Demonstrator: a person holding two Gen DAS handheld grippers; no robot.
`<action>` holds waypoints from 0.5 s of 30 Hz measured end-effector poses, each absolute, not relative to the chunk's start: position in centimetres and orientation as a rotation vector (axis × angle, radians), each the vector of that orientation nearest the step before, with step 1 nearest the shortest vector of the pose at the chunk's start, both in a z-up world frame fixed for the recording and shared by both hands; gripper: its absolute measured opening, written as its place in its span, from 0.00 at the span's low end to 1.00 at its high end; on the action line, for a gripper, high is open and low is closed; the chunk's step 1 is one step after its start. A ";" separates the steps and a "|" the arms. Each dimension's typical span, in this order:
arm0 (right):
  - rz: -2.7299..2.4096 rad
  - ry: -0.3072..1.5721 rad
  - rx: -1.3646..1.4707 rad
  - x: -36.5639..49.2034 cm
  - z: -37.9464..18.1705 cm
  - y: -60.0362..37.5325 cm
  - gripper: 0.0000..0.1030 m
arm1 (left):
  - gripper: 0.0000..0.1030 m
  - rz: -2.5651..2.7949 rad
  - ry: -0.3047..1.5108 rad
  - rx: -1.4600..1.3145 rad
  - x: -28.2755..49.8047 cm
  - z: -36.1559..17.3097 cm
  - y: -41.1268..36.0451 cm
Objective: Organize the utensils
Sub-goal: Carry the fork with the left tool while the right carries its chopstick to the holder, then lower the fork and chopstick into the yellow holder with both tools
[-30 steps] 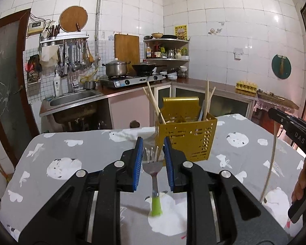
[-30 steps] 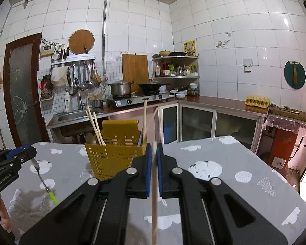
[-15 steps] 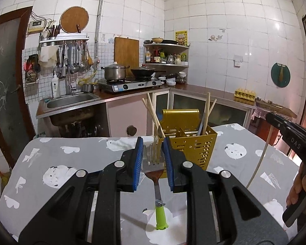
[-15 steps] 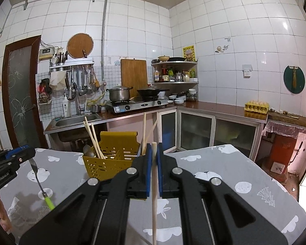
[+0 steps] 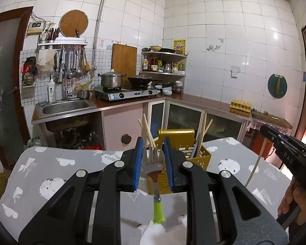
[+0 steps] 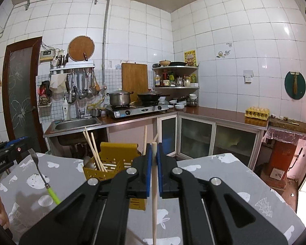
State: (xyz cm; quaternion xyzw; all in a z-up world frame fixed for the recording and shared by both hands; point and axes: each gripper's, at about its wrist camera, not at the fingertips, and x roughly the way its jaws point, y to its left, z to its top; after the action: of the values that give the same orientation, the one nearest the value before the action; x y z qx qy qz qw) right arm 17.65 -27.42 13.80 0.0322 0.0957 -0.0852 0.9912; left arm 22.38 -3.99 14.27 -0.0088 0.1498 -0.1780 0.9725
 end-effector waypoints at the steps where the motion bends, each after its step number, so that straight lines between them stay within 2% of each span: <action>1: -0.170 0.190 0.065 17.7 14.0 -27.4 0.05 | 0.19 -0.363 0.295 -0.021 22.5 14.8 -4.0; 15: -0.154 0.126 0.074 20.6 18.7 -27.5 0.05 | 0.19 -0.375 0.223 -0.022 25.3 19.6 -5.6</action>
State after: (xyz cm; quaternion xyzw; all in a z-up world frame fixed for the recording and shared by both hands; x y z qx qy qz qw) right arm 20.62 -27.54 18.70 0.0371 0.0628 -0.0768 0.9944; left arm 25.29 -5.58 19.59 -0.0108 0.1107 -0.1862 0.9762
